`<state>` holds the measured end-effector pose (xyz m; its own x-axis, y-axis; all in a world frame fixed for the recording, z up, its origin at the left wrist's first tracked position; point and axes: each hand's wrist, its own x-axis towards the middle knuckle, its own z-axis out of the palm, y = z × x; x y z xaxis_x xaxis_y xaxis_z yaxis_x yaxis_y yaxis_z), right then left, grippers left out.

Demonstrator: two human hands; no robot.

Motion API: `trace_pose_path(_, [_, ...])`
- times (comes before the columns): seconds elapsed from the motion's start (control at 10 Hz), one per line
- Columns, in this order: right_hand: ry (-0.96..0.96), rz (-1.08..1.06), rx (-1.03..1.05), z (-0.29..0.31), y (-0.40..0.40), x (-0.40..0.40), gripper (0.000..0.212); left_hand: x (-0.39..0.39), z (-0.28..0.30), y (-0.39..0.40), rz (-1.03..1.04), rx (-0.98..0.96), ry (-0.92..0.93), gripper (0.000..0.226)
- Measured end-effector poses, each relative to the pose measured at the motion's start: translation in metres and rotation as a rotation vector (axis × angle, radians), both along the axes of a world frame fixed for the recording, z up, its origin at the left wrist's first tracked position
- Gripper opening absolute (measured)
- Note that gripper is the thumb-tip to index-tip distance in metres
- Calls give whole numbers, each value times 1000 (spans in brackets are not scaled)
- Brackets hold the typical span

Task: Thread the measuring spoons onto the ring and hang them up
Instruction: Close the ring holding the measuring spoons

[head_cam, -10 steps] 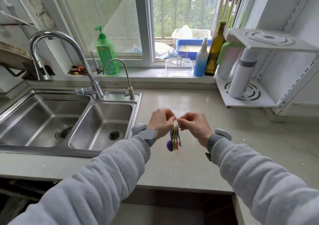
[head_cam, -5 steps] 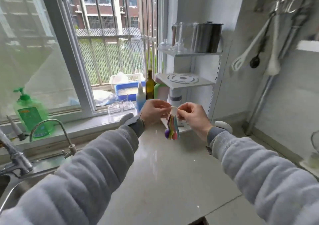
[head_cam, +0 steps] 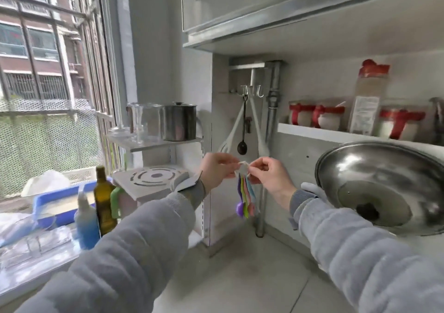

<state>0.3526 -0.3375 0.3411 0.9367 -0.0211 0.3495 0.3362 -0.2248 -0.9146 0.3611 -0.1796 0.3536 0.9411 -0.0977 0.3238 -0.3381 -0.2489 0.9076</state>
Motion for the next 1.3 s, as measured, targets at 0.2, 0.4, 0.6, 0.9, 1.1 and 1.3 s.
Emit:
trace_pose_path(0.2, [-50, 11, -12, 40, -26, 58, 4, 68, 34, -25, 12, -60, -61, 20])
trace_pose_path(0.4, [-114, -111, 22, 74, -37, 117, 14, 124, 66, -44, 19, -118, -97, 10])
trace_pose_path(0.6, [-178, -228, 84, 112, -30, 157, 20, 162, 106, -47, 38, -182, -157, 23])
trace_pose_path(0.9, [-170, -357, 161, 145, -15, 187, 21, 199, 132, -47, 108, -236, -102, 4])
trace_pose_path(1.1, [-109, -386, 155, 136, -17, 199, 14, 197, 129, -53, 143, -228, -73, 12])
trace_pose_path(1.3, [-82, -373, -32, 127, -25, 193, 22, 188, 117, -50, 223, 137, -188, 11])
